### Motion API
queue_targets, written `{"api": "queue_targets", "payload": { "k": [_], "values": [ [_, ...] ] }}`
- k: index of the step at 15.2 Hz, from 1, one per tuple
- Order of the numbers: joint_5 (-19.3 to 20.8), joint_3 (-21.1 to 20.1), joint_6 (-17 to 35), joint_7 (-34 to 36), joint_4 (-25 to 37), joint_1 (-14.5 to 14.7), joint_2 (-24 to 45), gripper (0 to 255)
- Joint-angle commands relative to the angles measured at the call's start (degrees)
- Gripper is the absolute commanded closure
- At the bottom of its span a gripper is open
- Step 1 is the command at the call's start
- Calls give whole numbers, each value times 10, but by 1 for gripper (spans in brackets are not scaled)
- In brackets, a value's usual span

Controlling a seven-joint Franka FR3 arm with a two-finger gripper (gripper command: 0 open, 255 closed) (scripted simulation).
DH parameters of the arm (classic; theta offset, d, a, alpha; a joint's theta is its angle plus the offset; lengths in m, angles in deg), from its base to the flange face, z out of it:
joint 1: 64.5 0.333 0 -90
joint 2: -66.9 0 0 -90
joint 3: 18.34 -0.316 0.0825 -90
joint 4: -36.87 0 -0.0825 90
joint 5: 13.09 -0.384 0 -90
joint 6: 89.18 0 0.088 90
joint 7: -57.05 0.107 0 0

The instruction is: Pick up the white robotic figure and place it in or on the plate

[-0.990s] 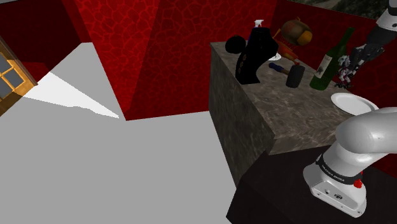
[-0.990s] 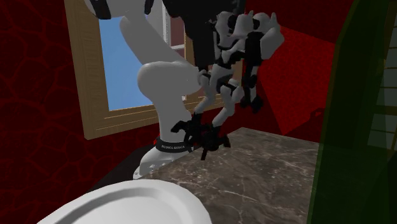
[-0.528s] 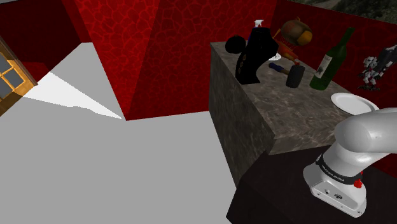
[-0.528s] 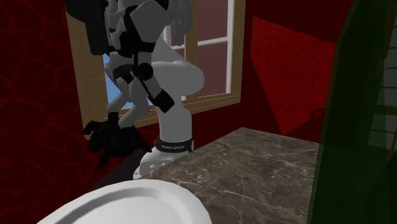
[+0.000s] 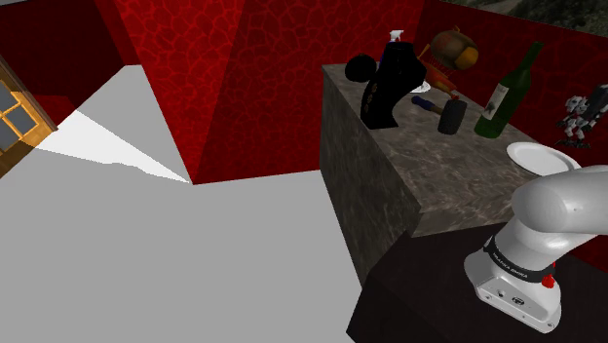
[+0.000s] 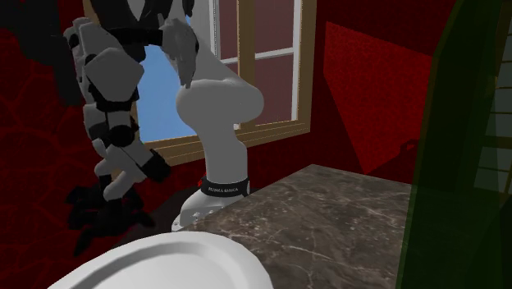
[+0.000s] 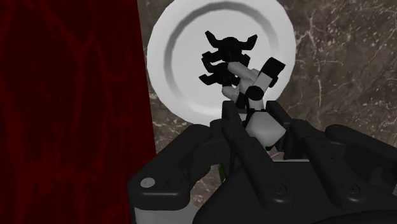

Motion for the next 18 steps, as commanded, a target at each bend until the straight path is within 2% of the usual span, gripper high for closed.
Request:
{"api": "queue_targets", "payload": {
  "k": [1,12,18],
  "values": [
    [5,8,15,0,-13,-1,0,255],
    [40,59,100,3,-84,-1,9,255],
    [42,60,99,5,-84,2,7,255]
  ]
}}
